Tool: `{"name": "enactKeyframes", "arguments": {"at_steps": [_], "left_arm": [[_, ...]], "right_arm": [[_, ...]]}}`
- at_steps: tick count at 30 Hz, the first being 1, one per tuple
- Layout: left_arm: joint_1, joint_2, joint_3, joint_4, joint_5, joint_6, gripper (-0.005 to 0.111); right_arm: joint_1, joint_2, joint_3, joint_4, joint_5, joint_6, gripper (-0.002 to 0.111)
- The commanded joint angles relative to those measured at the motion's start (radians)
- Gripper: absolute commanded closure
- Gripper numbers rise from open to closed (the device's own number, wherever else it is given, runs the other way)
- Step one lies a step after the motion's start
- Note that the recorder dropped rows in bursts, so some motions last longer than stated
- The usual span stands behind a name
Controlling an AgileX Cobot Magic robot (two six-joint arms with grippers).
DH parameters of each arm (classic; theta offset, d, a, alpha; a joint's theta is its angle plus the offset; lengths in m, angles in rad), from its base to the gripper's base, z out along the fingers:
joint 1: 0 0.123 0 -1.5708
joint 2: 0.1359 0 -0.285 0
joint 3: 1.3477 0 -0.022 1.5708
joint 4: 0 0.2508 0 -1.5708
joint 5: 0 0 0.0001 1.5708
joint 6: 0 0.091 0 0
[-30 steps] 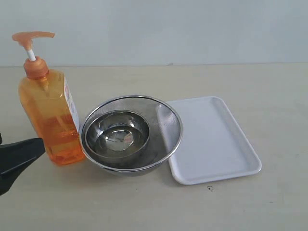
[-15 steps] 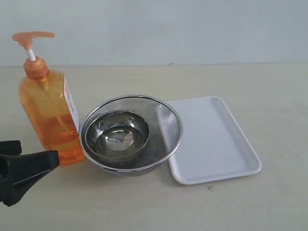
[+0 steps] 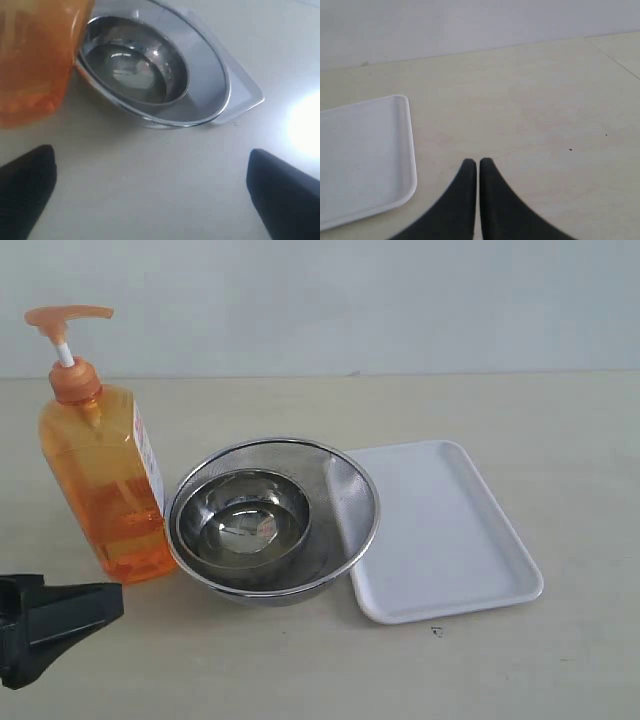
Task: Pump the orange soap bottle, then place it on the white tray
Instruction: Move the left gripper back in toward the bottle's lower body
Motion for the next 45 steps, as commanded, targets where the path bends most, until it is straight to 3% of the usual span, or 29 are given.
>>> {"name": "enactKeyframes", "arguments": {"at_steps": [1, 8, 11, 14, 18, 22, 25, 28, 31, 39, 45], "left_arm": [[-0.004, -0.049, -0.042, 0.25, -0.06, -0.317, 0.011], [-0.004, -0.245, -0.061, 0.716, -0.252, -0.861, 0.011], [-0.004, -0.351, -0.036, 1.1, -0.395, -1.257, 0.011], [-0.004, -0.357, 0.002, 1.294, -0.497, -1.411, 0.011], [-0.022, -0.319, 0.049, 1.399, -0.615, -1.484, 0.011], [-0.194, -0.198, 0.075, 1.501, -0.792, -1.561, 0.011], [-0.249, -0.11, 0.106, 1.501, -0.92, -1.586, 0.011], [-0.259, -0.014, 0.17, 1.508, -1.13, -1.605, 0.015], [-0.259, 0.036, 0.184, 1.57, -1.229, -1.62, 0.016], [-0.259, 0.199, 0.168, 1.674, -1.305, -1.717, 0.016], [-0.259, 0.333, 0.084, 1.845, -1.341, -1.841, 0.015]], "right_arm": [[-0.003, -0.005, -0.001, 0.0, -0.007, -0.005, 0.108], [-0.003, -0.005, -0.001, 0.0, -0.007, -0.005, 0.108], [-0.003, -0.005, -0.001, 0.0, -0.007, -0.005, 0.108], [-0.003, -0.005, -0.001, 0.0, -0.007, -0.005, 0.108], [-0.003, -0.005, -0.001, 0.0, -0.007, -0.005, 0.108], [-0.003, -0.005, -0.001, 0.0, -0.007, -0.005, 0.108], [-0.003, -0.005, -0.001, 0.0, -0.007, -0.005, 0.108], [-0.003, -0.005, -0.001, 0.0, -0.007, -0.005, 0.108], [-0.003, -0.005, -0.001, 0.0, -0.007, -0.005, 0.108], [-0.003, -0.005, -0.001, 0.0, -0.007, -0.005, 0.108], [-0.003, -0.005, -0.001, 0.0, -0.007, -0.005, 0.108]]}}
